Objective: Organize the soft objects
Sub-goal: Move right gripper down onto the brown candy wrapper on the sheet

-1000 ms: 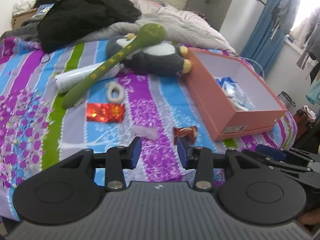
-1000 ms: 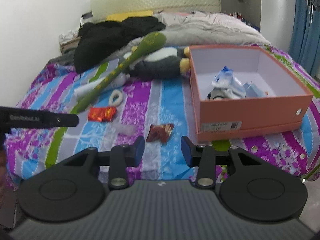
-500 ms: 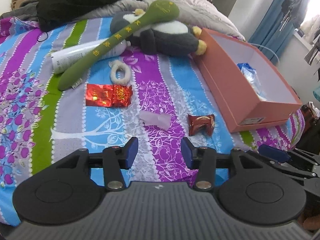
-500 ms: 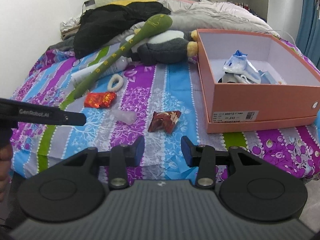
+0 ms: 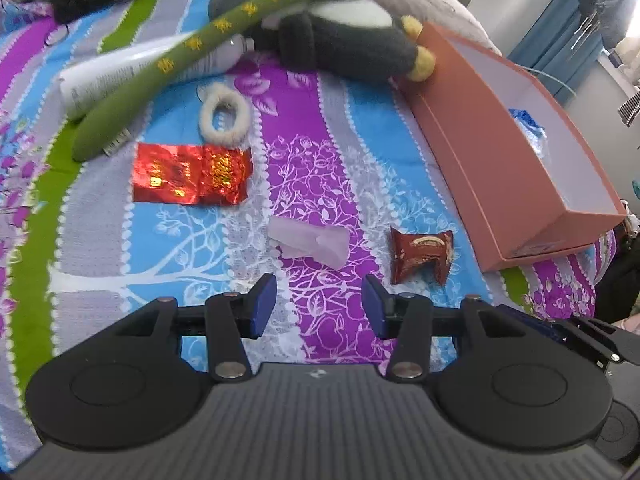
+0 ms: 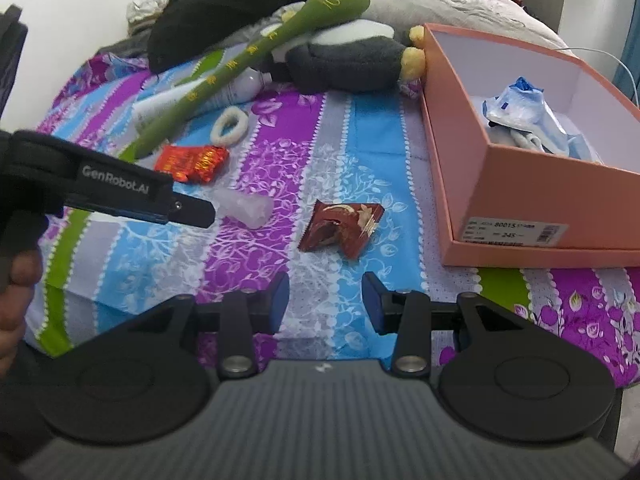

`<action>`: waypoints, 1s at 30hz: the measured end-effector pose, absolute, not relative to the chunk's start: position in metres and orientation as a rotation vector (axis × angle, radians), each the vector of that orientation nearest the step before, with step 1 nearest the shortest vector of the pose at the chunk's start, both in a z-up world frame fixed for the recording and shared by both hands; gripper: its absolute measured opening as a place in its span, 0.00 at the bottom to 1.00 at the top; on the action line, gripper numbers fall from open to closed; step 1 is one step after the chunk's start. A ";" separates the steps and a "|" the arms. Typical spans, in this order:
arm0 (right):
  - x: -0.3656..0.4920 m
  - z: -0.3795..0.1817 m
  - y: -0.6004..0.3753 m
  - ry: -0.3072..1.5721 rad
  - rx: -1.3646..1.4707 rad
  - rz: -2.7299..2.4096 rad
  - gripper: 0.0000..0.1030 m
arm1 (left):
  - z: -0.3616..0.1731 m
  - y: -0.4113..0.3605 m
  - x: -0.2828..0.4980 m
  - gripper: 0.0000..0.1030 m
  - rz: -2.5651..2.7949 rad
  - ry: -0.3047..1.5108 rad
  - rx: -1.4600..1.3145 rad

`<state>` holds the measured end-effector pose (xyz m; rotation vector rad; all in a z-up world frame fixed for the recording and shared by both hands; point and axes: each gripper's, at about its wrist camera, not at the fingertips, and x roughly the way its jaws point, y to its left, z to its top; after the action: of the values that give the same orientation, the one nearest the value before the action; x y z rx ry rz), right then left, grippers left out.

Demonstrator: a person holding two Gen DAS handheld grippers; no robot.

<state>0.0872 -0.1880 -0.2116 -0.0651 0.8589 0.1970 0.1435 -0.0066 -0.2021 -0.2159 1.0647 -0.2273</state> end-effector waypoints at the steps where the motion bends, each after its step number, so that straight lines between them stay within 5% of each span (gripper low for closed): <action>1: 0.091 -0.214 -0.188 0.863 -0.069 0.191 0.42 | -0.206 -0.007 0.148 0.51 -0.222 1.072 -0.210; 6: 0.112 -0.222 -0.188 0.883 -0.068 0.179 0.42 | -0.218 -0.008 0.170 0.52 -0.206 1.099 -0.188; 10: 0.129 -0.228 -0.188 0.885 -0.068 0.165 0.42 | -0.226 -0.007 0.189 0.75 -0.207 1.110 -0.187; 12: 0.138 -0.232 -0.188 0.896 -0.067 0.147 0.43 | -0.229 -0.010 0.197 0.77 -0.213 1.112 -0.164; 17: 0.155 -0.243 -0.192 0.939 -0.054 0.122 0.58 | -0.242 -0.014 0.211 0.77 -0.267 1.149 -0.183; 23: 0.160 -0.252 -0.190 0.933 -0.058 0.154 0.58 | -0.249 -0.024 0.217 0.73 -0.310 1.165 -0.141; 30: 0.168 -0.255 -0.190 0.928 -0.016 0.217 0.52 | -0.250 -0.021 0.220 0.53 -0.297 1.158 -0.140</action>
<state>0.1683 -0.1905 -0.2546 -0.0161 0.9279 0.2173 0.2197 -0.0209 -0.2497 -0.1402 1.1583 -0.2973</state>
